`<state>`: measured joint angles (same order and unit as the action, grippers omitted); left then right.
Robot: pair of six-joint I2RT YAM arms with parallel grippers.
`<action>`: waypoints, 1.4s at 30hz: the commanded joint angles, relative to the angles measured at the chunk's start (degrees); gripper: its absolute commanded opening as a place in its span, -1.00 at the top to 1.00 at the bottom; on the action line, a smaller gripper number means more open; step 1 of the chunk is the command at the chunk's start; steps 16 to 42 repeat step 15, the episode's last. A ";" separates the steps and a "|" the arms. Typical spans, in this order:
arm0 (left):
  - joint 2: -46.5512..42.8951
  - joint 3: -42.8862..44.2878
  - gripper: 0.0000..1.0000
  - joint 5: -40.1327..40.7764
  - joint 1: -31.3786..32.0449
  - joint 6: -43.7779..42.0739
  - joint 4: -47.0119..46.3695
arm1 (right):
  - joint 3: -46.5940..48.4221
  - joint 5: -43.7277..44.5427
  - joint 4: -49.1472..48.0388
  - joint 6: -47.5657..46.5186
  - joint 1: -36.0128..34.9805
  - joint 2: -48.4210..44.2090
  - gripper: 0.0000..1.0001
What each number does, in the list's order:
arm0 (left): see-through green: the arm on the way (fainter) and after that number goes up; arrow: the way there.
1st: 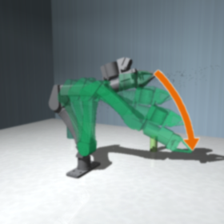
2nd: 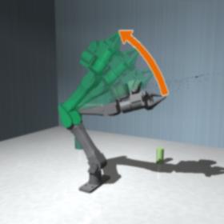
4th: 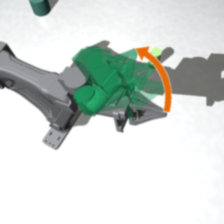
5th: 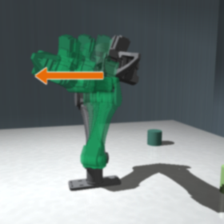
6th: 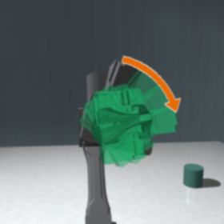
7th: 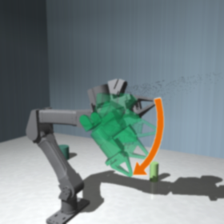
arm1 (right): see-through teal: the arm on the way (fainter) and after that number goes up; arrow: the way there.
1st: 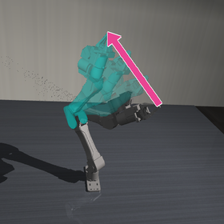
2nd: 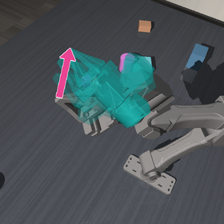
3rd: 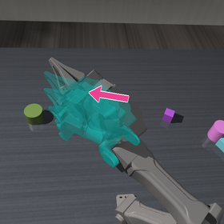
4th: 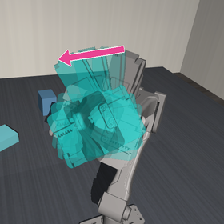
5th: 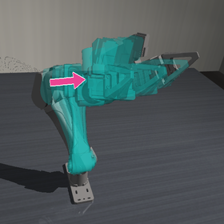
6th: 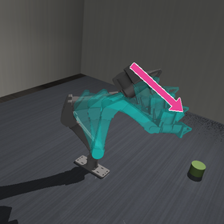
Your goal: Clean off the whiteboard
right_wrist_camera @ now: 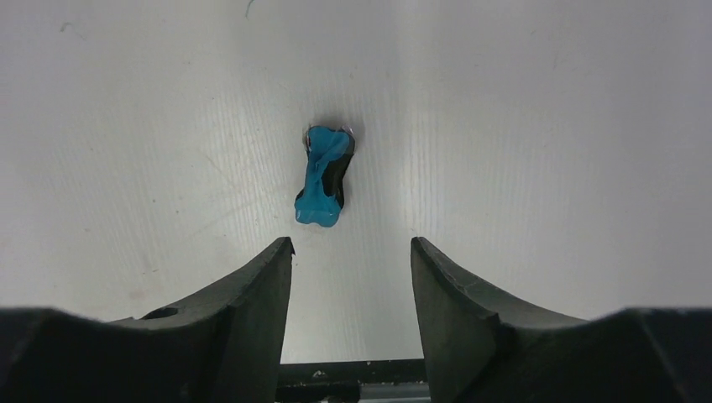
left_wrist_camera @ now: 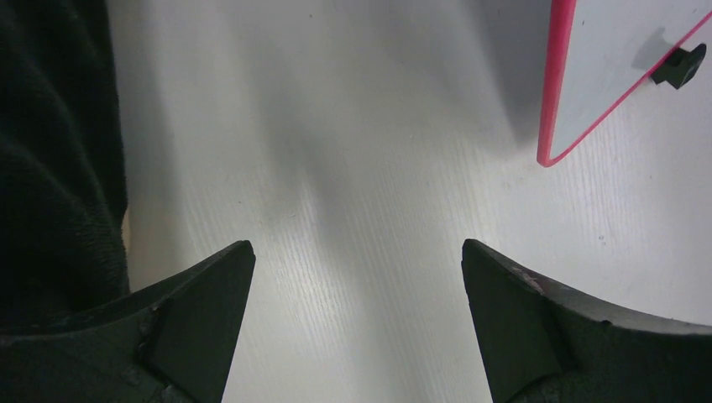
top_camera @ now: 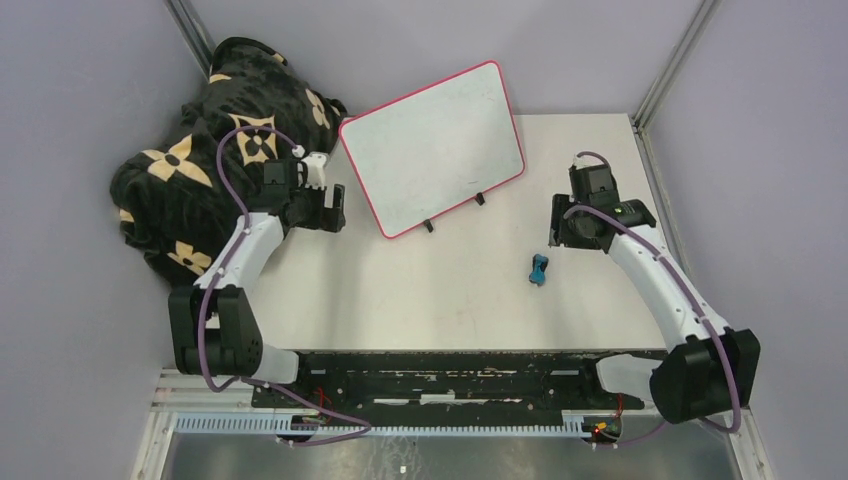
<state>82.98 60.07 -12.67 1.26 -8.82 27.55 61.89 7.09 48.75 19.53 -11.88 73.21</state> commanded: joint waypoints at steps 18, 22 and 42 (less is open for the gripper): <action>-1.72 -4.65 -0.98 16.92 -0.03 10.65 -13.48 | 2.44 13.82 -9.13 2.25 -0.07 2.62 -0.16; -1.72 -4.65 -0.98 16.92 -0.03 10.65 -13.48 | 2.44 13.82 -9.13 2.25 -0.07 2.62 -0.16; -1.72 -4.65 -0.98 16.92 -0.03 10.65 -13.48 | 2.44 13.82 -9.13 2.25 -0.07 2.62 -0.16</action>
